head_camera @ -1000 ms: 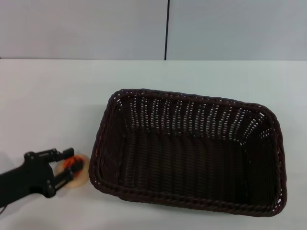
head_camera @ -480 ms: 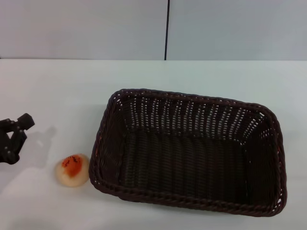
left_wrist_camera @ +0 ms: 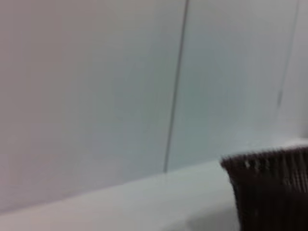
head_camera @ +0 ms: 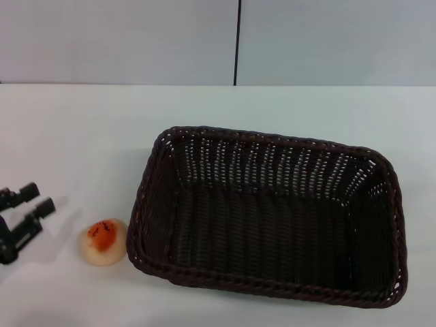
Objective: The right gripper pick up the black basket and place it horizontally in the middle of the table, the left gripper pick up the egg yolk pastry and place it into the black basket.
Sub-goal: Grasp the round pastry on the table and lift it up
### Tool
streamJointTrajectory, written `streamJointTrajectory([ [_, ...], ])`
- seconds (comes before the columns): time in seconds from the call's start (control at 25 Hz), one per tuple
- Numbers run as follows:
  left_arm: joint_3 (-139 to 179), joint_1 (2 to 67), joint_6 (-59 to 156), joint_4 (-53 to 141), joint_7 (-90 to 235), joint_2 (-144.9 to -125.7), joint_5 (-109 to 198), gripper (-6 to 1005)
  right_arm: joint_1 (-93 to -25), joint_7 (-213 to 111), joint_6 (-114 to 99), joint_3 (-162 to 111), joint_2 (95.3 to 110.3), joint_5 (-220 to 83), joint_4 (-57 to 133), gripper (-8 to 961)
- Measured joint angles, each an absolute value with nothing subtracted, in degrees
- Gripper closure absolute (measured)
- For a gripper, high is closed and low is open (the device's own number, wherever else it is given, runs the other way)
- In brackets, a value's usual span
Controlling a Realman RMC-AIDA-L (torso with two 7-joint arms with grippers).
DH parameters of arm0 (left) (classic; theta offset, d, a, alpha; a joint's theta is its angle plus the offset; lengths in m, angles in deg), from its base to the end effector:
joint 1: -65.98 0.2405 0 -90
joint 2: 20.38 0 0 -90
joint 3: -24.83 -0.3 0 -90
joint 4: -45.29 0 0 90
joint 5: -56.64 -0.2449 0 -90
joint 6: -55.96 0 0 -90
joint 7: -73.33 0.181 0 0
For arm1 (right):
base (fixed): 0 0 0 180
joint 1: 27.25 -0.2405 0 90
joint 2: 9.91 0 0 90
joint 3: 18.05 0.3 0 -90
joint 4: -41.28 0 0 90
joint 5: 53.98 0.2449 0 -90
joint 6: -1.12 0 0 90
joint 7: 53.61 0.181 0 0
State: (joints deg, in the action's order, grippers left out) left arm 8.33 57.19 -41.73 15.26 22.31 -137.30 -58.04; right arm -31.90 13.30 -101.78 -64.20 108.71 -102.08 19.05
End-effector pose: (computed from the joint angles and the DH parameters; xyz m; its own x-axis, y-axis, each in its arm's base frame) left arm -0.4387 0.2391 -0.0011 0.7432 0.2206 0.6316 0.5821 -0.6788 -0.4478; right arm 0.3873 0.2577 0.0577 0.1263 0.1678 -0.9777 -0.8284 -0.5244 -0.1970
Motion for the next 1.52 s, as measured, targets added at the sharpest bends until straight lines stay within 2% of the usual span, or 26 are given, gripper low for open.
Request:
streamJointTrajectory([
  [0.24, 7.9, 56.3, -36.6, 15.8, 25.9, -138.69, -61.3, 625, -32.4, 13.3, -101.6, -64.9, 108.79, -102.2, 19.1, 319],
  [0.44, 5.7, 54.7, -33.4, 18.1, 27.4, -138.52, -62.8, 387, -32.4, 13.1, -101.6, -64.7, 108.83, -102.2, 20.1, 319],
  [0.68, 2.3, 54.1, -31.3, 18.4, 27.1, -138.58, -63.2, 181, -32.1, 11.7, -101.9, -64.4, 108.83, -102.2, 21.0, 320],
  [1.24, -1.2, 54.0, -29.9, 19.0, 27.3, -138.41, -62.9, 155, -32.5, 11.6, -101.6, -64.3, 108.74, -102.2, 21.5, 320],
  [1.44, -0.9, 55.0, -30.9, 18.2, 27.4, -138.41, -62.8, 270, -32.8, 11.5, -101.5, -64.3, 108.74, -102.2, 21.5, 320],
  [1.52, -0.9, 55.3, -31.3, 17.9, 27.4, -138.41, -62.8, 369, -32.9, 11.5, -101.4, -64.3, 108.74, -102.2, 21.5, 321],
])
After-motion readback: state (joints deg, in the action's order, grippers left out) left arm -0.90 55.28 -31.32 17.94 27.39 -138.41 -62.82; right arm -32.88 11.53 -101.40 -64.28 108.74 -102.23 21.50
